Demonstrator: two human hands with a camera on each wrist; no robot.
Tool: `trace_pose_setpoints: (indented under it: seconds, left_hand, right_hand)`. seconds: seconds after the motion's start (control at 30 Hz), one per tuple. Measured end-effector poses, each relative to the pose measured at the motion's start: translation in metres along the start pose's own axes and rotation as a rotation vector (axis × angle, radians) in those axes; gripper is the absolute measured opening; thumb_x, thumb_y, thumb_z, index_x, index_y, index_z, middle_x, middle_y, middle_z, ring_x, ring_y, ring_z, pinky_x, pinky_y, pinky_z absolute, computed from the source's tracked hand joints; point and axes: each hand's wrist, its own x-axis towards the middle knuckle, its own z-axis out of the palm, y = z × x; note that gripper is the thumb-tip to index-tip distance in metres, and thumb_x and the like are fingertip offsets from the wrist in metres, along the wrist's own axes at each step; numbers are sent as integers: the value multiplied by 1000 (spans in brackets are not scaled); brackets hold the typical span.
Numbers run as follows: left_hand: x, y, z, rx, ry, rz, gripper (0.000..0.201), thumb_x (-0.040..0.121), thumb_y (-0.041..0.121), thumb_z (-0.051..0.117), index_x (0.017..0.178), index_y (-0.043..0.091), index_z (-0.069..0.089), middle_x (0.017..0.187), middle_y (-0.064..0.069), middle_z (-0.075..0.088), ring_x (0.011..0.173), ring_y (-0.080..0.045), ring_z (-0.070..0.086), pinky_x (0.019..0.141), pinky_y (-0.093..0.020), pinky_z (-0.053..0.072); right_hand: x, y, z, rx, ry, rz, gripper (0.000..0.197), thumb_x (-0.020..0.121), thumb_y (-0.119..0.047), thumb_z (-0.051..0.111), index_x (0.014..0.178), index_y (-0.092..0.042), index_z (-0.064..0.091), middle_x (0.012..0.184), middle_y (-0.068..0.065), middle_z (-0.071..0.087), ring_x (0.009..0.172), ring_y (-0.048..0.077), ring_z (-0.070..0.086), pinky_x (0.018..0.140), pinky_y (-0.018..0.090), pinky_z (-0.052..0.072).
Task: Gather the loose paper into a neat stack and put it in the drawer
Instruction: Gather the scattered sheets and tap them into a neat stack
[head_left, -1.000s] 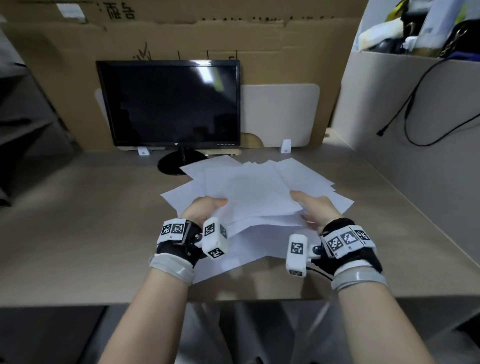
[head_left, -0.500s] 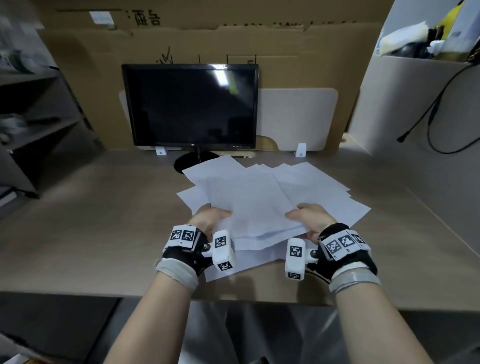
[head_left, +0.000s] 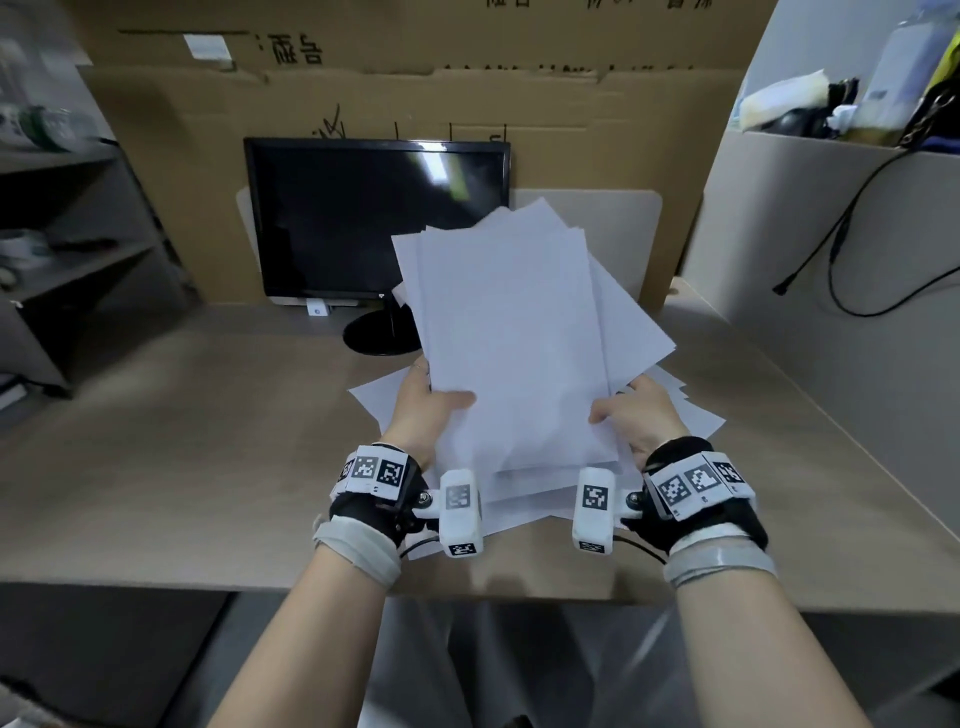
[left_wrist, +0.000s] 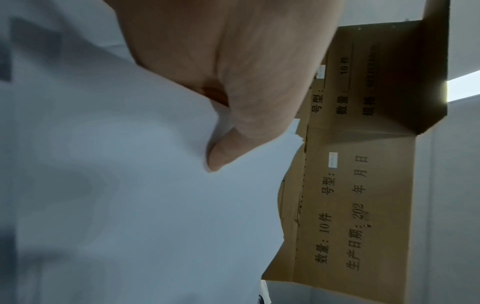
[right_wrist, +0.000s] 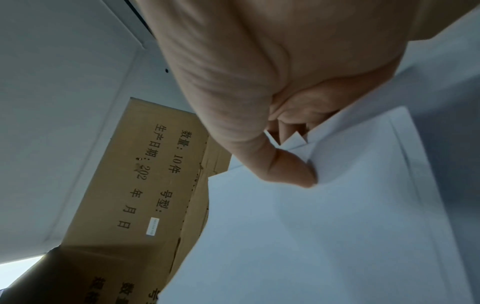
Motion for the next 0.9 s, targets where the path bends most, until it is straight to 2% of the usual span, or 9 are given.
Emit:
trace_pose_setpoints:
  seconds: [0.1, 0.2, 0.4, 0.5, 0.6, 0.67, 0.77, 0.83, 0.9]
  left_hand:
    - [2, 9, 2, -12, -4, 94, 57, 83, -20, 62, 129, 14, 54, 109, 1, 73, 92, -10, 72, 70, -21, 57]
    - [5, 15, 3, -52, 14, 172, 50, 86, -17, 63, 123, 16, 56, 106, 4, 73, 85, -3, 73, 69, -19, 57]
    - [18, 24, 2, -144, 144, 302, 31, 93, 2, 69, 116, 22, 64, 114, 0, 76, 105, -16, 72, 89, -29, 58]
    - [23, 23, 0, -158, 157, 333, 32, 95, 0, 66, 116, 24, 64, 118, -4, 75, 110, -20, 71, 94, -31, 57]
    - [27, 19, -4, -161, 144, 337, 36, 96, 0, 64, 126, 18, 62, 122, -3, 73, 113, -19, 70, 94, -28, 56]
    - [29, 17, -6, -159, 143, 330, 39, 96, 0, 64, 132, 14, 60, 124, -3, 73, 113, -18, 70, 93, -26, 56]
    - [29, 13, -7, -199, 159, 293, 38, 95, 1, 66, 131, 11, 60, 121, -3, 74, 109, -17, 72, 88, -26, 57]
    - [29, 13, -8, -240, 177, 269, 35, 94, 4, 69, 128, 12, 61, 116, -2, 76, 104, -16, 73, 85, -27, 57]
    - [28, 14, -9, -255, 195, 261, 35, 93, 9, 72, 126, 13, 62, 113, 1, 76, 101, -13, 74, 83, -26, 57]
  right_hand:
    - [-3, -8, 5, 77, 26, -45, 39, 71, 16, 61, 106, -2, 64, 105, 18, 70, 100, 37, 67, 93, 47, 55]
    - [2, -10, 9, 161, 56, -77, 37, 73, 17, 66, 107, 2, 62, 103, 18, 70, 99, 37, 68, 91, 47, 56]
    - [11, -9, 15, 288, 91, -82, 41, 70, 10, 78, 108, 1, 67, 102, 15, 74, 96, 32, 72, 92, 48, 57]
    - [15, -12, 12, 319, 202, -111, 67, 60, -5, 88, 122, -9, 61, 110, 8, 71, 101, 28, 69, 90, 43, 57]
    - [14, -23, 10, 297, 288, -246, 91, 62, -4, 88, 140, -24, 45, 125, -3, 59, 107, 15, 63, 91, 34, 52]
    - [13, -26, 10, 275, 264, -287, 82, 63, -1, 86, 134, -25, 53, 122, -3, 65, 104, 15, 66, 89, 33, 54]
    - [10, -23, 17, 209, 182, -206, 31, 73, -5, 76, 101, -18, 73, 94, 2, 77, 90, 26, 72, 86, 42, 58]
    - [7, -21, 22, 217, 158, -174, 14, 79, -10, 66, 89, -14, 74, 86, 2, 76, 84, 29, 69, 81, 42, 56]
    - [6, -22, 25, 192, 171, -187, 12, 83, -15, 59, 84, -7, 68, 81, 0, 68, 78, 24, 58, 72, 34, 47]
